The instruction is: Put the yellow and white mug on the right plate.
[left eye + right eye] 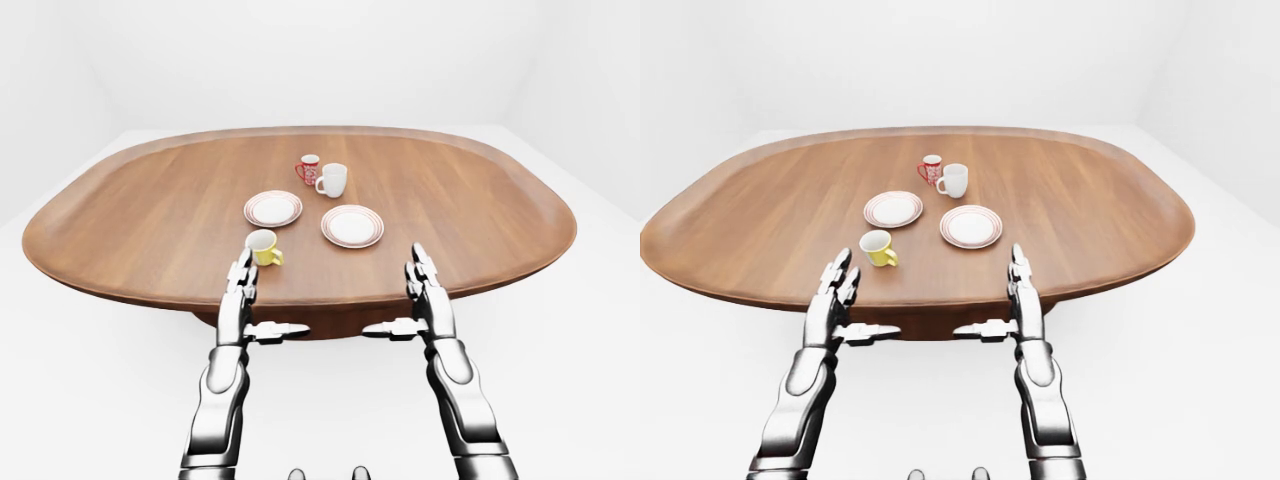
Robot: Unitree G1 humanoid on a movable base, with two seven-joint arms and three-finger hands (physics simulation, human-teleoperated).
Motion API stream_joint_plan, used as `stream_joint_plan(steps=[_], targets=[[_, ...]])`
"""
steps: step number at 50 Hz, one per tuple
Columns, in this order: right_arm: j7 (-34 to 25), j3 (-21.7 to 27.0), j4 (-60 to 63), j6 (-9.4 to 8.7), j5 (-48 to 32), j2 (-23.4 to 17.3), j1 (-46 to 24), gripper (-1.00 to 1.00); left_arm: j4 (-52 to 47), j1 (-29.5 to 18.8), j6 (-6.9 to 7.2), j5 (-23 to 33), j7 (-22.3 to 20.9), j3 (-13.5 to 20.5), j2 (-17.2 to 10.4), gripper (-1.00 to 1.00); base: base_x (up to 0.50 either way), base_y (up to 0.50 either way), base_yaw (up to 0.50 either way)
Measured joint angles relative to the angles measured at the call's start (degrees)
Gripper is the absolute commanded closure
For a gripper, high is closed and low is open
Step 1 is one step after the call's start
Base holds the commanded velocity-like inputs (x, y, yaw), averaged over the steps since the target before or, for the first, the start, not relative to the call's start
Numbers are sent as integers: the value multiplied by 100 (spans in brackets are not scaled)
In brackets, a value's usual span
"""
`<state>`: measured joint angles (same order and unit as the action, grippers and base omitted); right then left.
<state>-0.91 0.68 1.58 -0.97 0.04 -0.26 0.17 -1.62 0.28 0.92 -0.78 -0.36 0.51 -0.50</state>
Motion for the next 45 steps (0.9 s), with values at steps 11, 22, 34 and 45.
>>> stream_joint_plan(steps=[11,22,34,45], targets=[[-100,122,250,-277,66,-70,29,-100,-386,32,402,-19,-145,144,-83,-91,0,0,0],[-192,202,1170,-403,115,-106,125,-100,-1251,49,408,-28,-285,347,-153,-91,0,0,0],[-249,271,1627,-403,9,-142,140,-100,-1674,57,408,-31,-367,443,-163,-91,0,0,32],[-303,266,1743,-403,-79,-135,166,-100,-1837,86,408,-27,-392,468,-160,-91,0,0,50]])
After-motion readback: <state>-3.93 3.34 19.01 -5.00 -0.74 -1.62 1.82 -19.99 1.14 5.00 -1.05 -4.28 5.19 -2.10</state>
